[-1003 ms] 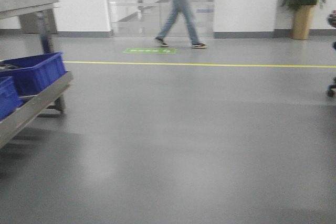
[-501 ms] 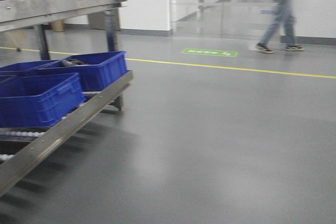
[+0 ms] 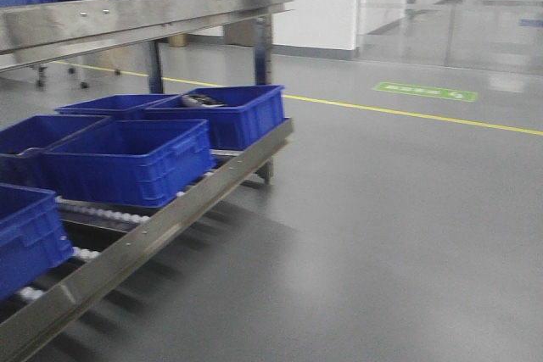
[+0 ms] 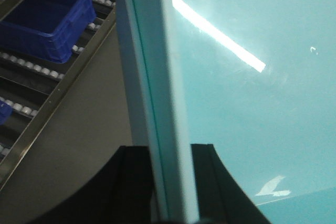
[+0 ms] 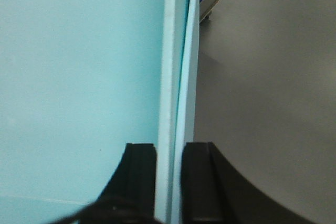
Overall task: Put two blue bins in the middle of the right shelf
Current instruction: 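Turn the base toward the roller shelf with blue bins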
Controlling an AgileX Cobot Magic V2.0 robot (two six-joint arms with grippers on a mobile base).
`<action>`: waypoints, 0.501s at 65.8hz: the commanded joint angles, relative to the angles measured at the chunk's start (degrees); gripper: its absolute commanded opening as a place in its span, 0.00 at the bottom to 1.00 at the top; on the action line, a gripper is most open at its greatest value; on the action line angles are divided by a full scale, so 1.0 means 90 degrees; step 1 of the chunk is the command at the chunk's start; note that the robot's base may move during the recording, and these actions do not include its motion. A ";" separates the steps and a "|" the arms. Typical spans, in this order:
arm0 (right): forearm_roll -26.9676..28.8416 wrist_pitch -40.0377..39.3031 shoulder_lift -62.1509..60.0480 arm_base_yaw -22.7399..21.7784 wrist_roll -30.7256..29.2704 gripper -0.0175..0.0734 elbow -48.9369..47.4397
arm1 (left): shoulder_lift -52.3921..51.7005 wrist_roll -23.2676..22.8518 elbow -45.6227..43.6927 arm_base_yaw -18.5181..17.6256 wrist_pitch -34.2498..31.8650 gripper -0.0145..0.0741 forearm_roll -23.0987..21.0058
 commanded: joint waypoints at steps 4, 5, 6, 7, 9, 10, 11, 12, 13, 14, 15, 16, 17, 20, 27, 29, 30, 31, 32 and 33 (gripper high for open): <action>0.0185 -0.0652 -0.0126 -0.0003 0.0000 0.01 -0.0115 | -0.0131 0.0077 -0.0100 -0.0017 -0.0482 0.04 -0.0179; 0.0185 -0.0652 -0.0126 -0.0003 0.0000 0.01 -0.0115 | -0.0131 0.0077 -0.0100 -0.0017 -0.0482 0.04 -0.0179; 0.0185 -0.0652 -0.0126 -0.0003 0.0000 0.01 -0.0115 | -0.0131 0.0077 -0.0100 -0.0017 -0.0482 0.04 -0.0179; 0.0185 -0.0652 -0.0126 -0.0003 0.0000 0.01 -0.0115 | -0.0131 0.0077 -0.0100 -0.0017 -0.0482 0.04 -0.0179; 0.0185 -0.0652 -0.0126 -0.0003 0.0000 0.01 -0.0115 | -0.0131 0.0077 -0.0100 -0.0017 -0.0482 0.04 -0.0179; 0.0185 -0.0652 -0.0126 -0.0003 0.0000 0.01 -0.0115 | -0.0131 0.0077 -0.0100 -0.0017 -0.0482 0.04 -0.0179; 0.0185 -0.0652 -0.0126 -0.0003 0.0000 0.01 -0.0115 | -0.0131 0.0077 -0.0100 -0.0017 -0.0482 0.04 -0.0179; 0.0185 -0.0652 -0.0126 -0.0003 0.0000 0.01 -0.0115 | -0.0131 0.0077 -0.0100 -0.0017 -0.0482 0.04 -0.0179; 0.0185 -0.0652 -0.0126 -0.0003 0.0000 0.01 -0.0115 | -0.0131 0.0077 -0.0100 -0.0017 -0.0482 0.04 -0.0179; 0.0185 -0.0652 -0.0126 -0.0003 0.0000 0.01 -0.0115 | -0.0131 0.0077 -0.0100 -0.0017 -0.0482 0.04 -0.0179; 0.0185 -0.0652 -0.0126 -0.0003 0.0000 0.01 -0.0115 | -0.0131 0.0077 -0.0100 -0.0017 -0.0482 0.04 -0.0179; 0.0185 -0.0652 -0.0126 -0.0003 0.0000 0.01 -0.0115 | -0.0131 0.0077 -0.0100 -0.0017 -0.0482 0.04 -0.0179; 0.0185 -0.0652 -0.0126 -0.0003 0.0000 0.01 -0.0115 | -0.0131 0.0077 -0.0100 -0.0017 -0.0482 0.04 -0.0179; 0.0185 -0.0652 -0.0126 -0.0003 0.0000 0.01 -0.0115 | -0.0131 0.0077 -0.0100 -0.0017 -0.0482 0.04 -0.0179; 0.0185 -0.0652 -0.0126 -0.0003 0.0000 0.01 -0.0115 | -0.0131 0.0077 -0.0100 -0.0017 -0.0482 0.04 -0.0179; 0.0185 -0.0652 -0.0126 -0.0003 0.0000 0.01 -0.0115 | -0.0131 0.0077 -0.0100 -0.0017 -0.0482 0.04 -0.0179; 0.0185 -0.0652 -0.0126 -0.0003 0.0000 0.01 -0.0115 | -0.0131 0.0077 -0.0100 -0.0017 -0.0482 0.04 -0.0179; 0.0185 -0.0652 -0.0126 -0.0003 0.0000 0.01 -0.0115 | -0.0131 0.0077 -0.0100 -0.0017 -0.0482 0.04 -0.0179; 0.0185 -0.0652 -0.0126 -0.0003 0.0000 0.01 -0.0115 | -0.0131 0.0077 -0.0100 -0.0017 -0.0482 0.04 -0.0179; 0.0185 -0.0652 -0.0126 -0.0003 0.0000 0.01 -0.0115 | -0.0131 0.0077 -0.0100 -0.0017 -0.0482 0.04 -0.0179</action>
